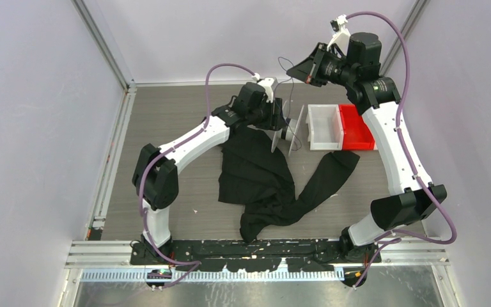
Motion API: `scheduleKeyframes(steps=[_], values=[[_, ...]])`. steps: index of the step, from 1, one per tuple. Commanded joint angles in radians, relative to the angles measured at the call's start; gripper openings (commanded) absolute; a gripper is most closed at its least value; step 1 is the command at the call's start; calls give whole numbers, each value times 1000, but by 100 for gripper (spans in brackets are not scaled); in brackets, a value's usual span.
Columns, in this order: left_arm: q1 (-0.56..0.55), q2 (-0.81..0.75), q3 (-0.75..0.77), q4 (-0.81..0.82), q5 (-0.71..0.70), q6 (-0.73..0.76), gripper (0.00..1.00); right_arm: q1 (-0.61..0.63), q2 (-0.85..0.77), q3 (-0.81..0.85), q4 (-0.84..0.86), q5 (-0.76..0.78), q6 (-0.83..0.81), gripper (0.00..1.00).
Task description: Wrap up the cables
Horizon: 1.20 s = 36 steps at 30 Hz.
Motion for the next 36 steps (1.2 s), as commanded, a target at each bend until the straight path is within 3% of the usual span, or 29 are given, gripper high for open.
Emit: scheduleKeyframes(steps=[1, 13, 20, 28, 36], values=[[-8, 10, 49, 20, -56, 12, 54, 5, -50, 7, 20, 4, 0, 1], [-14, 43, 97, 1, -64, 4, 61, 4, -52, 1, 17, 6, 1, 1], [-14, 43, 97, 7, -56, -3, 50, 4, -56, -2, 14, 7, 1, 1], [-14, -14, 69, -5, -101, 4, 65, 5, -63, -10, 9, 15, -2, 0], [-19, -56, 60, -114, -40, 97, 66, 5, -56, -11, 11, 18, 0, 1]])
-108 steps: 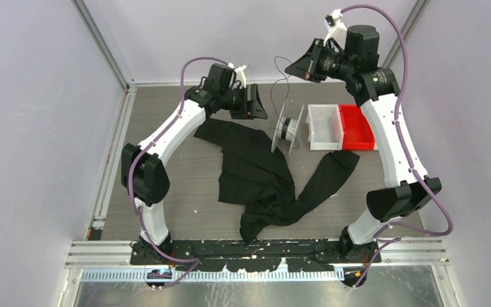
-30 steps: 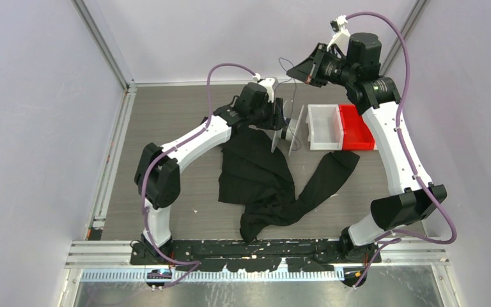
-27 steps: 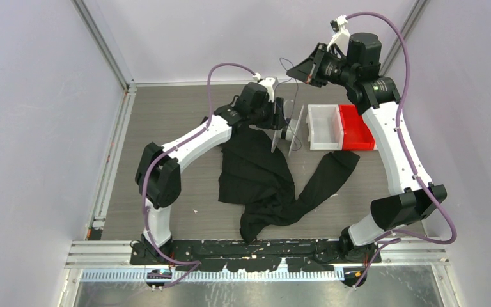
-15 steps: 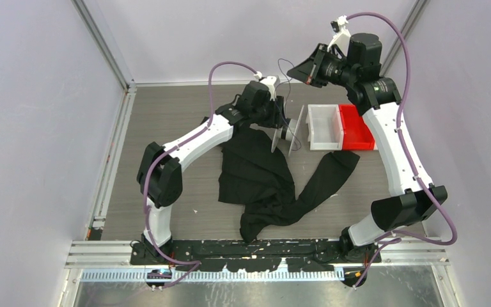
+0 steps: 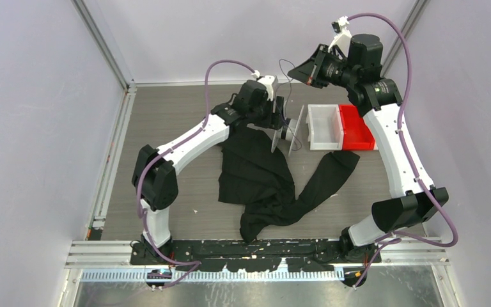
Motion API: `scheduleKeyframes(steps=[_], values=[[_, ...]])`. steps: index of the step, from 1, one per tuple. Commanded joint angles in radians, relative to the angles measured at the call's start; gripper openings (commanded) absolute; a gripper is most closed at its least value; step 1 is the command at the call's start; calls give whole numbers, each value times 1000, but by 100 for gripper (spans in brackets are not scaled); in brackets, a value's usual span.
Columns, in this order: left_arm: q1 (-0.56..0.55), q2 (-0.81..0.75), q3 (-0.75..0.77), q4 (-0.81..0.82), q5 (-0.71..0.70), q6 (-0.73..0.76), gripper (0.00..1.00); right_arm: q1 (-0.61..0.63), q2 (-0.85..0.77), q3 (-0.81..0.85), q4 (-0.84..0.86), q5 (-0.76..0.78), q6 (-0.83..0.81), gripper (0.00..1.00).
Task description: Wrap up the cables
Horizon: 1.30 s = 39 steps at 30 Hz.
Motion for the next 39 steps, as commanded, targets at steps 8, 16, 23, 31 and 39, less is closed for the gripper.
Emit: scheduleKeyframes(steps=[8, 16, 23, 31, 39], values=[[-19, 24, 144, -215, 41, 206, 66, 5, -27, 9, 25, 1, 9, 1], [-25, 77, 161, -184, 77, 265, 65, 5, -26, 12, 20, -2, 9, 1], [-30, 94, 163, -181, 67, 288, 60, 6, -30, 9, 17, 0, 7, 1], [-32, 93, 150, -172, 52, 286, 54, 5, -30, 7, 17, 0, 7, 1], [-33, 82, 109, -95, -1, 244, 49, 5, -36, 0, 18, 1, 7, 0]])
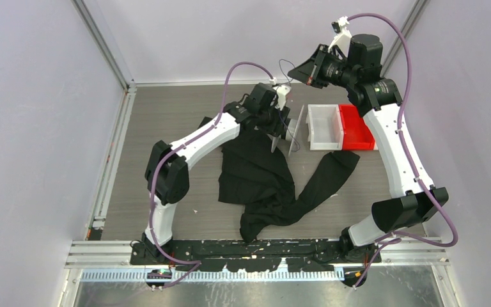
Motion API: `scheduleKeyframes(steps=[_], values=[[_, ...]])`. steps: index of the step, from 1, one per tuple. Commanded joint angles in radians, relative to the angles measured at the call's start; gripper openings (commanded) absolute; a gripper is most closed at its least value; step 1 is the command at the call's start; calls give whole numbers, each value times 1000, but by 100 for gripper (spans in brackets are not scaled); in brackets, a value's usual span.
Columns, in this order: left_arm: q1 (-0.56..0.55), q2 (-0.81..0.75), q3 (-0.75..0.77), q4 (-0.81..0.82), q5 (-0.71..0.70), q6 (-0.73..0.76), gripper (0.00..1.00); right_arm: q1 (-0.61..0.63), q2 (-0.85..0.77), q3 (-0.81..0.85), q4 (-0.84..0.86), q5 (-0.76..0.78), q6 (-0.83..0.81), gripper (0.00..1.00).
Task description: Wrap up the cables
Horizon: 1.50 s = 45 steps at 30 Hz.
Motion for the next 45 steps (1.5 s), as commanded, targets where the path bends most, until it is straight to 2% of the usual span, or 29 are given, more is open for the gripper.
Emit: scheduleKeyframes(steps=[1, 6, 13, 18, 26, 32, 38, 45], values=[[-6, -32, -30, 91, -41, -28, 48, 4, -37, -1, 18, -1, 6, 0], [-9, -49, -70, 142, -65, -58, 44, 5, -43, -7, 14, 1, 2, 1], [-10, -42, -57, 152, -66, -75, 43, 5, -46, -9, 9, 2, -1, 1], [-11, -53, -53, 163, -47, -85, 49, 4, -48, -10, 0, 2, -9, 1], [-11, -34, -7, 116, -73, -81, 48, 5, -48, -18, 5, 2, -5, 0], [-11, -27, 23, 81, -84, -102, 56, 5, -48, -19, 7, 2, -5, 1], [-11, -13, 44, 50, -76, -100, 53, 5, -50, -18, 8, 1, -5, 1], [-11, -21, 58, -54, -42, -67, 63, 5, -52, -19, 0, 5, -12, 1]])
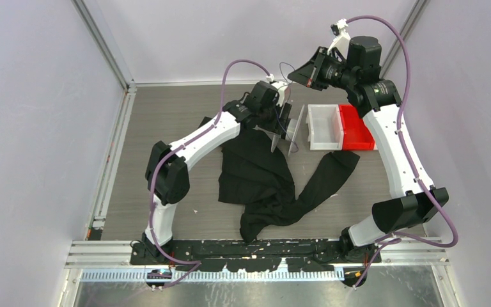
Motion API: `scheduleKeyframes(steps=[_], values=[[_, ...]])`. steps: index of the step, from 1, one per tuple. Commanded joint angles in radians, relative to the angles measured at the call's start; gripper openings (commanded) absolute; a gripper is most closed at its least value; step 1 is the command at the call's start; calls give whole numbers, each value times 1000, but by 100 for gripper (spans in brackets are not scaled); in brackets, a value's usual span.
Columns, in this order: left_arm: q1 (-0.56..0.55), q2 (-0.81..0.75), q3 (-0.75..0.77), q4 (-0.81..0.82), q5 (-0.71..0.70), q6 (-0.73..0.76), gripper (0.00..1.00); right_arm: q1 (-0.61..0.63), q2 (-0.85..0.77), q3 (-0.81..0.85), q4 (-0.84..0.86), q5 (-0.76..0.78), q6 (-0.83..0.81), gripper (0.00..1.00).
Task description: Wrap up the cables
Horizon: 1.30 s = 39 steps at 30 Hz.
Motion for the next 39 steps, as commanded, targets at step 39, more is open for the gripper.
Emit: scheduleKeyframes(steps=[39], values=[[-15, 36, 57, -54, 17, 23, 34, 4, -37, 8, 4, 2, -7, 1]])
